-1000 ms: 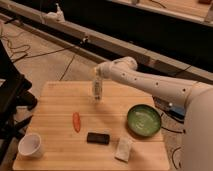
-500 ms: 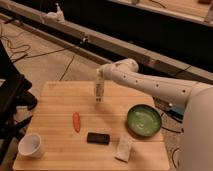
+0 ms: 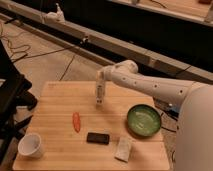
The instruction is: Stand the bottle upright
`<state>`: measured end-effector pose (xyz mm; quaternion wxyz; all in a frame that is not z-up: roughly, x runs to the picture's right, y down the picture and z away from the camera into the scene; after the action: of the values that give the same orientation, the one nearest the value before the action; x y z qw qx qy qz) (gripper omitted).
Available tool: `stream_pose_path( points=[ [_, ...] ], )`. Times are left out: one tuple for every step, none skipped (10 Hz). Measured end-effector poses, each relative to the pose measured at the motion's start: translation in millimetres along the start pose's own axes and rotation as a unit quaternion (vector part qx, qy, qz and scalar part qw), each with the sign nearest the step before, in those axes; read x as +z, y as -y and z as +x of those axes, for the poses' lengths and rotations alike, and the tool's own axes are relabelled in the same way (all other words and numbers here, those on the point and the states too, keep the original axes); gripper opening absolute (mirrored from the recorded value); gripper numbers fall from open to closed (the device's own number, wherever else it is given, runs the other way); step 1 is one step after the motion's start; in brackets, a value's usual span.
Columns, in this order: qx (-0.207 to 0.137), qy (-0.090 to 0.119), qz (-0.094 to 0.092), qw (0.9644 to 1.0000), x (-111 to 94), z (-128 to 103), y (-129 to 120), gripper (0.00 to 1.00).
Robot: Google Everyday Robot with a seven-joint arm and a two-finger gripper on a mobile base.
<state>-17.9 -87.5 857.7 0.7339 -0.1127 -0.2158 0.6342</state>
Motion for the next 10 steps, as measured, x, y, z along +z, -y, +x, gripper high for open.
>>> stream_pose_path(
  points=[
    [0.004, -0.002, 0.002, 1.0, 1.3, 2.5, 1.9, 0.0],
    [0.006, -0.003, 0.004, 1.0, 2.1, 4.1, 3.1, 0.0],
    [0.005, -0.004, 0.006, 1.0, 3.3, 5.8, 4.4, 0.0],
    [0.003, -0.006, 0.008, 0.9999, 4.8, 7.0, 4.6, 0.0],
    [0.001, -0.008, 0.011, 0.9999, 6.0, 8.5, 5.1, 0.0],
    [-0.001, -0.01, 0.013, 0.9999, 6.3, 8.7, 5.0, 0.0],
    [-0.003, -0.012, 0.014, 0.9998, 7.4, 9.8, 4.3, 0.0],
    [-0.005, -0.014, 0.014, 0.9998, 8.9, 10.0, 1.7, 0.0],
    [-0.005, -0.014, 0.014, 0.9998, 9.0, 9.2, 0.8, 0.03],
    [-0.006, -0.013, 0.015, 0.9998, 9.0, 7.0, 0.1, 0.14]
  ],
)
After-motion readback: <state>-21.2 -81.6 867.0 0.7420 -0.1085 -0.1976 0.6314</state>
